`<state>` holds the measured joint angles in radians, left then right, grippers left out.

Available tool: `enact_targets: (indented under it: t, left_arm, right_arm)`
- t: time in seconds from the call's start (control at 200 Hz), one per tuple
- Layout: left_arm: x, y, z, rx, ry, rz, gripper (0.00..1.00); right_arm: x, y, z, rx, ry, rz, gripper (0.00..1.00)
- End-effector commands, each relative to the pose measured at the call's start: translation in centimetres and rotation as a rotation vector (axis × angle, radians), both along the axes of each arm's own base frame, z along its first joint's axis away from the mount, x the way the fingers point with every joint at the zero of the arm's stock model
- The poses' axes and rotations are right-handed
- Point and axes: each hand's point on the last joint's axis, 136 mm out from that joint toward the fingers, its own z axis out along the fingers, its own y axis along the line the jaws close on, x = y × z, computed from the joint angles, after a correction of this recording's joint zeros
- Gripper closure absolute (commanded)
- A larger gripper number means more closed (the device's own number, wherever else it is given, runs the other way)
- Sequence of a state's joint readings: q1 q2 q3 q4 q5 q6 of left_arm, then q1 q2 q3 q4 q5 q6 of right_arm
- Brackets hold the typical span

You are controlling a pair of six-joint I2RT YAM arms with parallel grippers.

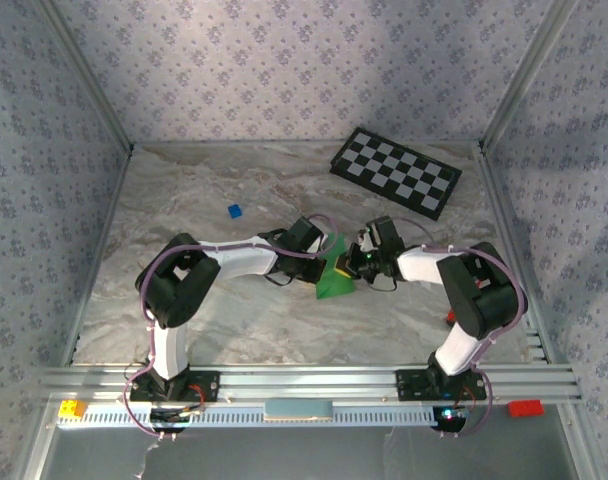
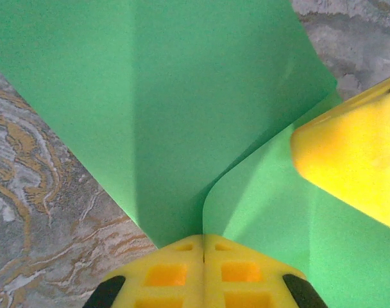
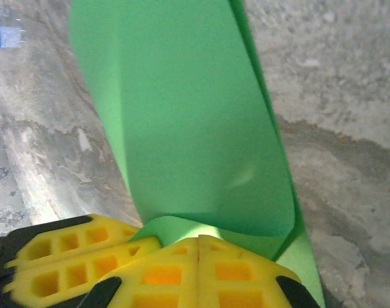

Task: Fold a paper plane with a square sheet of paper (pick it up from the middle)
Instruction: Fold the triangle a second time at the center of the table.

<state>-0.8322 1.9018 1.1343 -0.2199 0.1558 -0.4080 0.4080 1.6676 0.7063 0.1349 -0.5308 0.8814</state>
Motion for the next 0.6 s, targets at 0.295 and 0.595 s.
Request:
enact_targets:
  t: [0.295, 0.595]
  left_arm:
    - [-1.6, 2.2, -3.2, 0.135, 0.066, -0.021, 1.00]
    - [-1.8, 2.5, -3.4, 0.145, 0.068, -0.018, 1.00]
  right_arm:
    - [-0.4, -2.3, -3.7, -0.006, 0.084, -0.008, 1.00]
    - [0.5, -4.5, -3.2, -0.104, 0.062, -0.096, 1.00]
